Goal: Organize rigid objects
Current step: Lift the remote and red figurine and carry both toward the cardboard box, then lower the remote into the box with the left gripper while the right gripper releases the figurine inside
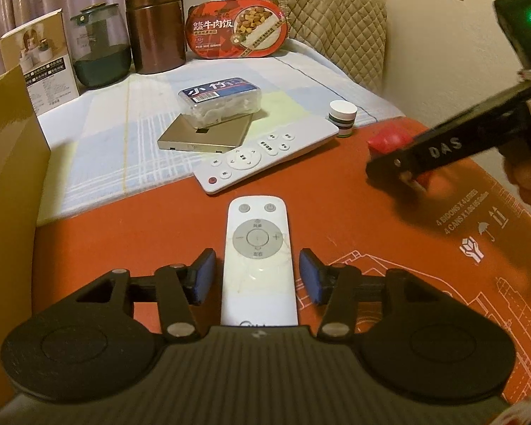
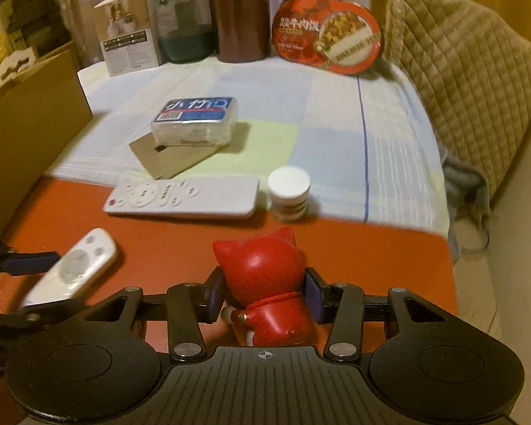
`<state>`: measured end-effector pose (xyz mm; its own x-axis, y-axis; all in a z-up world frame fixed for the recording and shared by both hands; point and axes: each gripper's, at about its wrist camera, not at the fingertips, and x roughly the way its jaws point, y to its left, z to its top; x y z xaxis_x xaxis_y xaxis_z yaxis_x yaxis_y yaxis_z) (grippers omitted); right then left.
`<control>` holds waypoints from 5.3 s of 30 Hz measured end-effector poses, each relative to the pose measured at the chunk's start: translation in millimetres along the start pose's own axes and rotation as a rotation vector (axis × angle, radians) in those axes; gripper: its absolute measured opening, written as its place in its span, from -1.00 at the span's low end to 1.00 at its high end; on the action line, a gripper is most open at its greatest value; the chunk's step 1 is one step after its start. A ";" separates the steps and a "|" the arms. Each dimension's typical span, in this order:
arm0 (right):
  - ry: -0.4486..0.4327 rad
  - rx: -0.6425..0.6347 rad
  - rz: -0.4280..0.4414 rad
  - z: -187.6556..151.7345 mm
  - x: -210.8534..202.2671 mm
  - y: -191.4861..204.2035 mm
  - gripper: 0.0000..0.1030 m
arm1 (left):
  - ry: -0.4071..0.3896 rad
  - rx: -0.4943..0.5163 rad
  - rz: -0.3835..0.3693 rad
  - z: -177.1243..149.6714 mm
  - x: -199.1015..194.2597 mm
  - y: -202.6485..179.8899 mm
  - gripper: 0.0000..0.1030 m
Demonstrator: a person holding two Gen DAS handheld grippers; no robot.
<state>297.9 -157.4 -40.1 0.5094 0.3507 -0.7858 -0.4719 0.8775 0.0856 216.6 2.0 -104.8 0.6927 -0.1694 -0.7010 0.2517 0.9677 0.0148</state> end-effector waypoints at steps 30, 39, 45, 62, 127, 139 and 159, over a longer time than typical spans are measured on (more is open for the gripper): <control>-0.226 0.162 0.037 1.8 -121.6 70.5 -0.17 | -0.133 -0.056 0.027 18.2 -99.1 0.2 -0.31; -0.310 0.149 0.036 14.2 -150.6 100.0 -0.17 | -0.188 -0.093 0.074 29.5 -150.8 21.9 -0.31; -0.327 0.104 0.079 24.5 -154.9 135.4 -0.17 | -0.217 -0.109 0.115 35.9 -180.7 41.9 -0.31; -0.320 0.011 0.248 50.8 -128.6 240.4 -0.17 | -0.217 -0.191 0.280 21.1 -235.1 147.6 -0.31; -0.203 -0.100 0.296 117.0 5.0 319.5 -0.17 | -0.068 -0.233 0.296 25.2 -146.1 282.5 -0.07; -0.199 -0.100 0.304 117.3 5.8 319.4 -0.17 | -0.103 -0.252 0.322 22.9 -165.5 282.8 -0.07; -0.188 -0.133 0.275 113.2 8.3 321.2 -0.17 | -0.095 -0.247 0.321 17.8 -164.7 280.7 -0.07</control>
<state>232.0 164.4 50.2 0.4680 0.6326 -0.6171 -0.6929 0.6961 0.1880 185.2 298.2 27.6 0.7720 0.1425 -0.6194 -0.1487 0.9880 0.0418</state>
